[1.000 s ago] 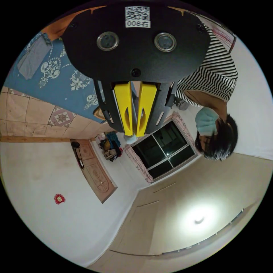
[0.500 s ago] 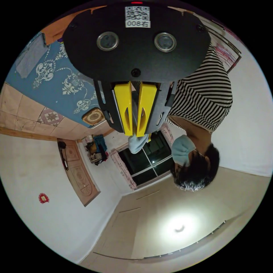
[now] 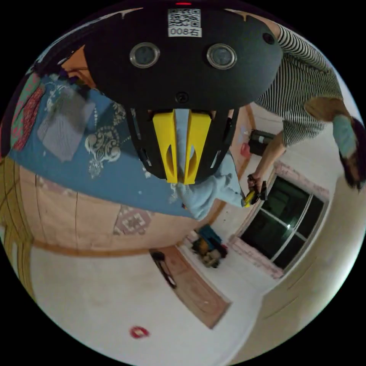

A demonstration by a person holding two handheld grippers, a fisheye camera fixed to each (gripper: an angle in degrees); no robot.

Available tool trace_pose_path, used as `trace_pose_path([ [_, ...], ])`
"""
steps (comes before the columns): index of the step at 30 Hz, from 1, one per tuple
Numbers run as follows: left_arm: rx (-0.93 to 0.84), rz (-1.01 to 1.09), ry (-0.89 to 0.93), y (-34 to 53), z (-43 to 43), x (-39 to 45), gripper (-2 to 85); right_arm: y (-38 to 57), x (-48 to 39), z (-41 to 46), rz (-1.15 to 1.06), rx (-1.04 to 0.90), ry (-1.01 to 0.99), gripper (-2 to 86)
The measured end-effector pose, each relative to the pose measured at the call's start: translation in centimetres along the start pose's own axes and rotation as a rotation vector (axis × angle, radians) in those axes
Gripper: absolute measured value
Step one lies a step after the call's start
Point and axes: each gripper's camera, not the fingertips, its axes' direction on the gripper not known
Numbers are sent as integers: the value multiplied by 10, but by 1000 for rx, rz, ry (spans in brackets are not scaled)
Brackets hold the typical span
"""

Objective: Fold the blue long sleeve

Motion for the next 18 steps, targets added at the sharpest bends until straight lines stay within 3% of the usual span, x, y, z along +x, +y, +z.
trace_pose_path([
  [2,-77,-145,-123,1,38,-61,98,-23,67,30,133,-53,40,11],
  [6,-152,-218,-121,34,54,-128,108,-19,189,78,395,-160,178,6],
  [11,-426,-473,-243,149,33,-226,118,45,269,116,440,-301,148,12],
  [14,-472,-672,-282,214,4,-265,126,95,313,134,521,-410,175,23],
  [18,-504,-790,-380,255,-24,-299,132,141,357,154,553,-515,228,52],
])
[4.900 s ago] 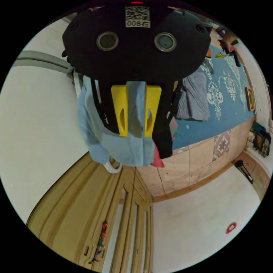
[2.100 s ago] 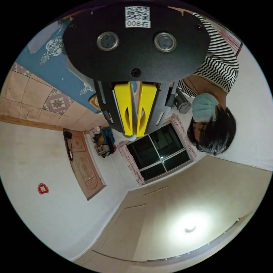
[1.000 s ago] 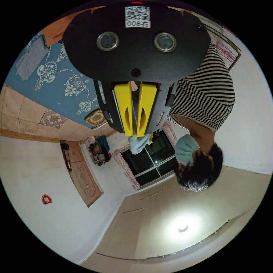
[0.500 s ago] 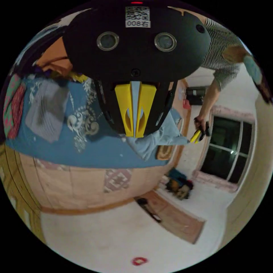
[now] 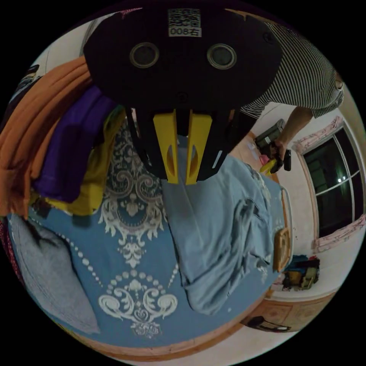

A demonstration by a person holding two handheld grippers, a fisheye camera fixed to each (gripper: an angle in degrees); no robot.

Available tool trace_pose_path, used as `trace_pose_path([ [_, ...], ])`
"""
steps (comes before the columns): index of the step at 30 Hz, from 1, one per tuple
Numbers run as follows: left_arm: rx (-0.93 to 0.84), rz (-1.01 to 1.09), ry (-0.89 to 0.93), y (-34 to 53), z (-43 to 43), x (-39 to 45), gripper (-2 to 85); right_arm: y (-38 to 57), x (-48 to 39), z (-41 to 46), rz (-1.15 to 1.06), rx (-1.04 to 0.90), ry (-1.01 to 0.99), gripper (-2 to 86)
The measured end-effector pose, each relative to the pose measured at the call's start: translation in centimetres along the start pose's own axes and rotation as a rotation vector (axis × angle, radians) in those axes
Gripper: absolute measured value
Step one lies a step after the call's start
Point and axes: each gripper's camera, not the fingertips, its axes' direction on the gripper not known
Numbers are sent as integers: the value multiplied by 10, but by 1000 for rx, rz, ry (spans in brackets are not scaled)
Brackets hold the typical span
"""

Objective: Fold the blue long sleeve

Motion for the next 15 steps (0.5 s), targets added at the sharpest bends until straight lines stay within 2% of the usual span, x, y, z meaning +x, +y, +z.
trace_pose_path([
  [3,41,-13,-27,-17,-7,-22,135,-9,23,27,-41,-78,94,62],
  [7,-39,97,-122,-50,2,-31,122,-22,55,52,-110,-94,230,73],
  [13,-54,269,-325,-68,2,-36,57,-35,118,85,-125,-77,221,84],
  [15,-47,315,-335,-71,-5,-43,42,-34,134,88,-128,-27,223,85],
])
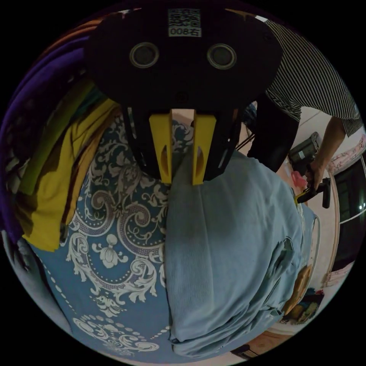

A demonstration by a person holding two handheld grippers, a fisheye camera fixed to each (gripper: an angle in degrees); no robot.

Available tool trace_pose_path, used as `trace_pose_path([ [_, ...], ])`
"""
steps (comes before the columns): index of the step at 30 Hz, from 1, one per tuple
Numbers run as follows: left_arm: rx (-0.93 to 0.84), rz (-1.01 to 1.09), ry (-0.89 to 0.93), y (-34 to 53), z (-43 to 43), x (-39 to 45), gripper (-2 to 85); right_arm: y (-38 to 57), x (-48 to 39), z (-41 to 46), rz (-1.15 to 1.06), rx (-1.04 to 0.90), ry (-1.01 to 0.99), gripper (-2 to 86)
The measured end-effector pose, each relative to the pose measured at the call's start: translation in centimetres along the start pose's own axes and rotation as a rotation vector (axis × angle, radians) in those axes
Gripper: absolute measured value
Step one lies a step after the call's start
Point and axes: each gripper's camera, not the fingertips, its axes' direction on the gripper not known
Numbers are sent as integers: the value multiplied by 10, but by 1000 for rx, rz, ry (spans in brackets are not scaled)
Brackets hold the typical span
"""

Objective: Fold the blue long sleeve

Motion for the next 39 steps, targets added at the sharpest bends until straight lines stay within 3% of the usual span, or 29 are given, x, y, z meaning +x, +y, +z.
trace_pose_path([
  [7,104,51,89,8,-19,-52,16,15,49,10,-27,187,-2,57],
  [18,312,146,158,61,-110,-107,13,56,81,2,-67,260,-197,31],
  [23,307,58,138,58,-107,-139,41,53,115,22,41,240,-179,34],
  [27,385,72,174,56,-123,-145,79,46,132,-2,102,370,-94,43],
  [29,394,159,221,40,-125,-127,99,33,120,-10,54,401,-40,51],
  [34,301,337,228,-26,-100,-61,113,-43,18,-15,-320,456,87,83],
  [39,279,289,250,-82,-81,-35,107,-110,-82,16,-623,423,189,95],
])
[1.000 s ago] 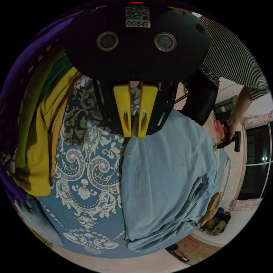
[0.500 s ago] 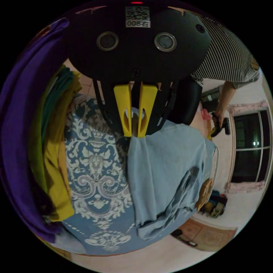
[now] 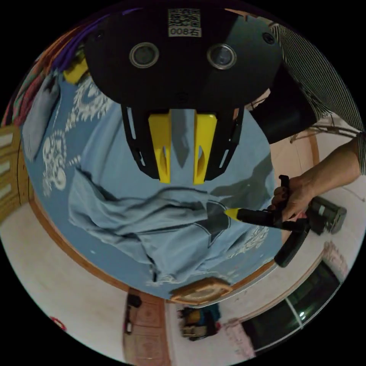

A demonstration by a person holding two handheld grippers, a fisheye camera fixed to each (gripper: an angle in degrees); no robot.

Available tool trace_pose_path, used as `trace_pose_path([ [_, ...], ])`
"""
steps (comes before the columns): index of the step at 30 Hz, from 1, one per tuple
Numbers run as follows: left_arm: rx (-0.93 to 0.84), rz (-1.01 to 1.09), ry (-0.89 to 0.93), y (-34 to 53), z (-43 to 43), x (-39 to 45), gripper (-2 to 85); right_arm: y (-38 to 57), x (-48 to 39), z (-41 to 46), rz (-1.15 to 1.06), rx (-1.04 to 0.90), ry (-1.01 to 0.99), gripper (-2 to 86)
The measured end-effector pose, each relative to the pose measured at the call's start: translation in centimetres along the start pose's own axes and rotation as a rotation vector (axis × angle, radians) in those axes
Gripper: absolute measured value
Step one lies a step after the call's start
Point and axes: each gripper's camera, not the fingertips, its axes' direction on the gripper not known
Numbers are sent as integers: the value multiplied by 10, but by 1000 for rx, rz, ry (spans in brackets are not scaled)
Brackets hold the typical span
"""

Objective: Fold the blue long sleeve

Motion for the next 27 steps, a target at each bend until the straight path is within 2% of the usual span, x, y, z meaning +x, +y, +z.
trace_pose_path([
  [3,71,-43,-42,-4,-14,-10,105,-41,-21,40,-86,-67,2,97],
  [8,265,-169,-322,4,-80,-45,110,-71,-33,84,-102,-133,38,85],
  [12,160,-277,-355,-13,-74,-83,79,-79,-28,89,-71,-127,-6,64],
  [13,150,-298,-422,-17,-72,-85,59,-82,-27,87,-74,-133,-25,52],
  [17,101,-256,-395,-34,-74,-74,27,-91,-20,75,-62,-141,-56,34],
  [23,144,-83,-418,-63,-121,-28,21,-102,24,-7,5,-21,-117,26],
  [27,201,-28,-583,-96,-173,-4,25,-97,106,-118,141,115,36,26],
])
